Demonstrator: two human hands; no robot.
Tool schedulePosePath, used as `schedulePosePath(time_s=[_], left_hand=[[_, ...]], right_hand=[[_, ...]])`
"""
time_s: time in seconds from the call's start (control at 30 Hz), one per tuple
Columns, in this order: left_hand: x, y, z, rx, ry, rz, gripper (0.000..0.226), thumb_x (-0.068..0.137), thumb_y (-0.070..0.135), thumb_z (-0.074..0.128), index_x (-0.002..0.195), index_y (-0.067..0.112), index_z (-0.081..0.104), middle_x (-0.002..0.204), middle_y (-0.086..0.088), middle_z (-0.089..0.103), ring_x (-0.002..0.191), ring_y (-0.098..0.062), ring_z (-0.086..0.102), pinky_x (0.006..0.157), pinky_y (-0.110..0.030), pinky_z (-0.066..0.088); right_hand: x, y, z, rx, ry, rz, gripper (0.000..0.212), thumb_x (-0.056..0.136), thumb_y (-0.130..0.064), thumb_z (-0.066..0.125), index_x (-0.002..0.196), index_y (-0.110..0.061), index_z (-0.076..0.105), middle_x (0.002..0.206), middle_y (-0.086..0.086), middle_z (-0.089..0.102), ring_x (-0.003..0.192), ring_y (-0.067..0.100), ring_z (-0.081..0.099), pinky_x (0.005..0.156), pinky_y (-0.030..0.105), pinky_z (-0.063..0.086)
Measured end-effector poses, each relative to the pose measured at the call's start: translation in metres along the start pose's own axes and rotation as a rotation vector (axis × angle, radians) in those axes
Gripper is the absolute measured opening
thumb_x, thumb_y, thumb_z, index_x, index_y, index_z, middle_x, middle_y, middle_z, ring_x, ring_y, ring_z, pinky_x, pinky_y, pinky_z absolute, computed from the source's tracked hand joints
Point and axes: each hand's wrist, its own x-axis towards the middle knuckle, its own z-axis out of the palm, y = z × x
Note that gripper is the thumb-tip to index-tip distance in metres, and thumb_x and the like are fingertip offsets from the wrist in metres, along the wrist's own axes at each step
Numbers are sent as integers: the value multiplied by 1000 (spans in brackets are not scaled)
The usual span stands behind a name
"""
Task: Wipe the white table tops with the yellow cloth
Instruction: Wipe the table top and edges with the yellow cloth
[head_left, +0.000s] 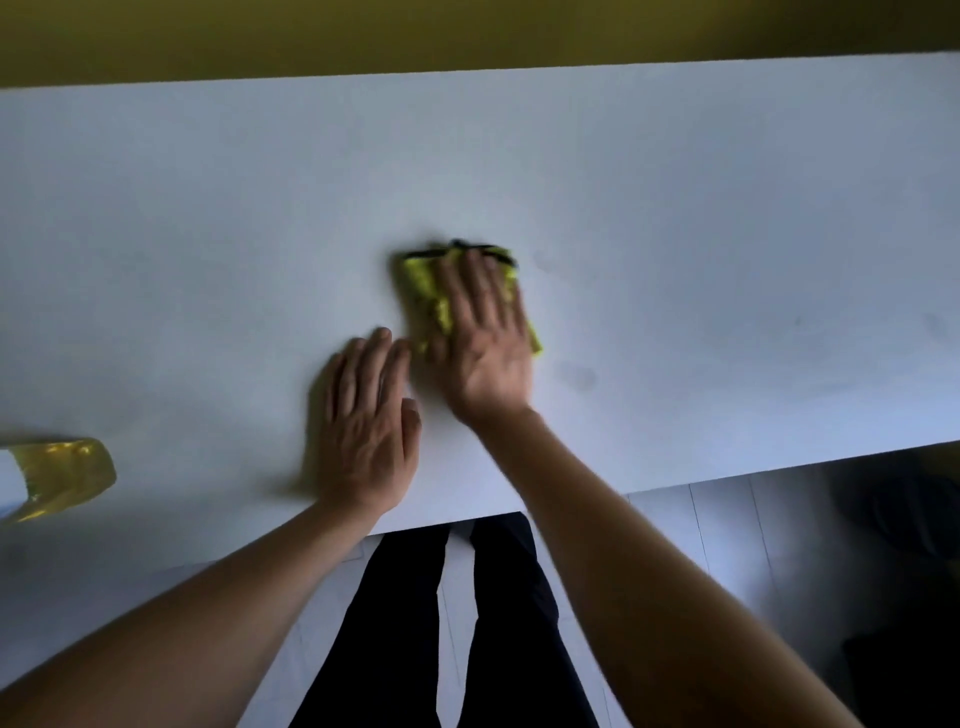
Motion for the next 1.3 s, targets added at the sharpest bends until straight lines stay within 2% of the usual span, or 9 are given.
schedulePosePath(time_s=[0.17,0.4,0.57,0.7,0.8,0.93,1.0,1.17,1.3], left_hand=[[25,10,-4,-73,1,-72,51,99,28,41,146,9,51,158,-16,44,139,-42,46,115,-53,34],[113,25,15,16,54,12,59,101,27,39,158,11,43,167,-18,35,154,-38,33,128,-53,21],[143,27,25,24,116,-42,60,103,25,34,161,11,35,170,-12,30,157,-33,28,130,-47,17],[143,27,27,42,149,-94,59,105,24,36,162,7,33,171,-13,29,159,-32,25,130,-47,16],[142,23,27,45,155,-75,60,103,23,36,159,3,37,169,-15,33,157,-33,29,129,-49,19],[144,23,27,62,149,-73,59,102,23,36,156,0,40,167,-16,35,156,-33,31,129,-49,21],[145,24,25,72,125,-91,61,102,24,35,160,5,36,169,-13,31,158,-31,28,130,-47,18],[146,26,26,75,88,-110,62,103,25,31,163,7,30,172,-11,26,159,-29,23,131,-46,14],[147,27,27,78,94,-118,62,103,25,32,163,7,30,172,-12,26,159,-30,23,131,-47,14]], right_hand=[[11,38,-6,18,-4,-238,59,102,-43,49,152,-14,41,160,12,35,151,29,27,121,49,23],[38,207,-62,-96,156,338,61,101,-42,35,156,-16,33,164,8,28,151,29,23,124,45,15],[50,201,-62,-119,241,592,64,100,-45,26,158,-17,28,165,7,22,154,25,16,125,45,10],[54,136,-34,-58,140,214,66,96,-41,38,154,-9,35,162,14,29,151,35,22,124,50,13],[65,65,-8,36,58,-80,62,96,-42,48,151,-14,43,160,13,35,150,29,27,123,49,19],[78,70,-4,71,49,-285,56,100,-41,53,149,-15,47,157,13,39,148,28,33,121,48,25],[86,105,-12,32,69,-212,59,100,-42,50,151,-14,44,158,13,38,149,30,32,122,48,24],[111,223,-60,-92,161,283,61,98,-41,36,155,-19,35,163,5,29,151,28,23,124,44,15],[124,229,-65,-116,224,580,62,101,-44,30,158,-20,29,166,6,22,154,24,16,124,44,11]])
